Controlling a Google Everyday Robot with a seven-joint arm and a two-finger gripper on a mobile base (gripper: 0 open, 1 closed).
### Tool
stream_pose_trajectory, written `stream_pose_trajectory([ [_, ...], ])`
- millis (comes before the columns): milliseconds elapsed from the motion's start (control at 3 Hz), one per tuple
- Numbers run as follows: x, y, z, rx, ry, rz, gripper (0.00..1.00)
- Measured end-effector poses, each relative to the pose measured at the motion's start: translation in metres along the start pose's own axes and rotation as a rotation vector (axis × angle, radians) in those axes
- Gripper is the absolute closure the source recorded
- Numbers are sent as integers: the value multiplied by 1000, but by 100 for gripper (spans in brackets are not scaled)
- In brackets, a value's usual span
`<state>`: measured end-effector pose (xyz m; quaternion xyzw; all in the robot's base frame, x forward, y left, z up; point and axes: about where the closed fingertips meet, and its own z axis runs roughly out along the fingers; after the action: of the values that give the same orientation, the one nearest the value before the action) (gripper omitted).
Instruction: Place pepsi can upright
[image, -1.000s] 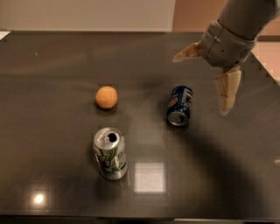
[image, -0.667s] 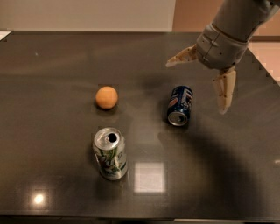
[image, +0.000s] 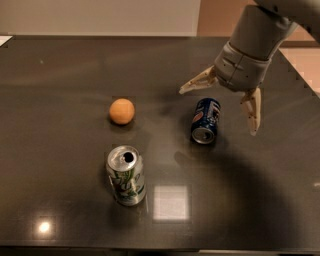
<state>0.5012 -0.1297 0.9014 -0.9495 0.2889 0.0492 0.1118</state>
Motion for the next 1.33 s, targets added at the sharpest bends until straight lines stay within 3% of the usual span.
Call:
stream_pose_trajectory([
  [667, -1, 11, 28, -102, 62, -155, 0],
  [1333, 5, 6, 40, -148, 84, -247, 0],
])
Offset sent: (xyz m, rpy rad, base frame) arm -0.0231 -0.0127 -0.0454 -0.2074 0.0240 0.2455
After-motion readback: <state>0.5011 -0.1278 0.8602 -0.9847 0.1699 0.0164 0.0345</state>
